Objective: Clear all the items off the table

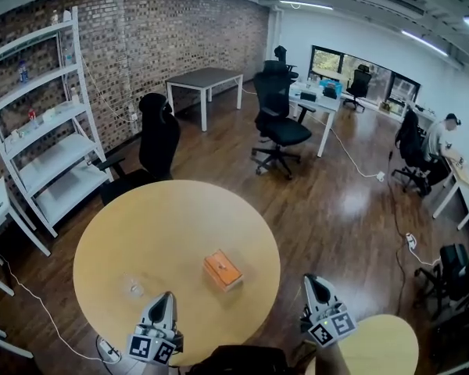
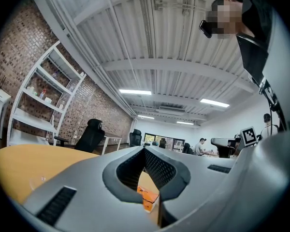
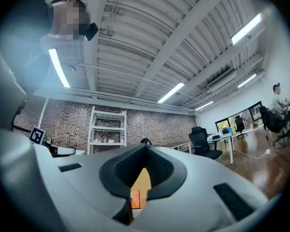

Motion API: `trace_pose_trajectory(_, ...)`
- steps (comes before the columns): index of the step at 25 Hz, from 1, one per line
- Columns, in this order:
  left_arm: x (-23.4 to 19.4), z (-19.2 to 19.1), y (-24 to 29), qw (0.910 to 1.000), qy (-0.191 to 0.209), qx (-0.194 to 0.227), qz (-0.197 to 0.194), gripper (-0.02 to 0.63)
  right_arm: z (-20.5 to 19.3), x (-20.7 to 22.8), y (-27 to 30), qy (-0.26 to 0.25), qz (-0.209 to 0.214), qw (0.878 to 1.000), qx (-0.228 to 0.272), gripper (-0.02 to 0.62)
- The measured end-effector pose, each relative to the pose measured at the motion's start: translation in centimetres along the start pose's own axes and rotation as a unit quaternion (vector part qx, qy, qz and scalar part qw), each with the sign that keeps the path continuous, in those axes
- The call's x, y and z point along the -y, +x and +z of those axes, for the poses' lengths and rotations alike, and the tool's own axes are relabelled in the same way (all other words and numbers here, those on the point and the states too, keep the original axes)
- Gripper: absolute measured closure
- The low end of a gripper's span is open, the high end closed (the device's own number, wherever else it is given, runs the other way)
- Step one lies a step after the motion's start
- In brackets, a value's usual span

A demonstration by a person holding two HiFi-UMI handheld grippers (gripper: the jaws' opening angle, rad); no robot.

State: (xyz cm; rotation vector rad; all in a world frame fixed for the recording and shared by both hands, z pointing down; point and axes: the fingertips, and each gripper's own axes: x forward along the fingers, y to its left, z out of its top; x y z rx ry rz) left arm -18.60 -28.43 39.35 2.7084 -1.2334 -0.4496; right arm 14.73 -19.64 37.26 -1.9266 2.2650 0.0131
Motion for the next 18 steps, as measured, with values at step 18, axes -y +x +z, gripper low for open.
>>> trace_pose_trajectory(18,-0.4,1.0,3.6,0.9992,-0.026,0.029,0.007,0.606,-0.5,1.8,0.7,-0.005,-0.033,0.999,-0.014,0.595)
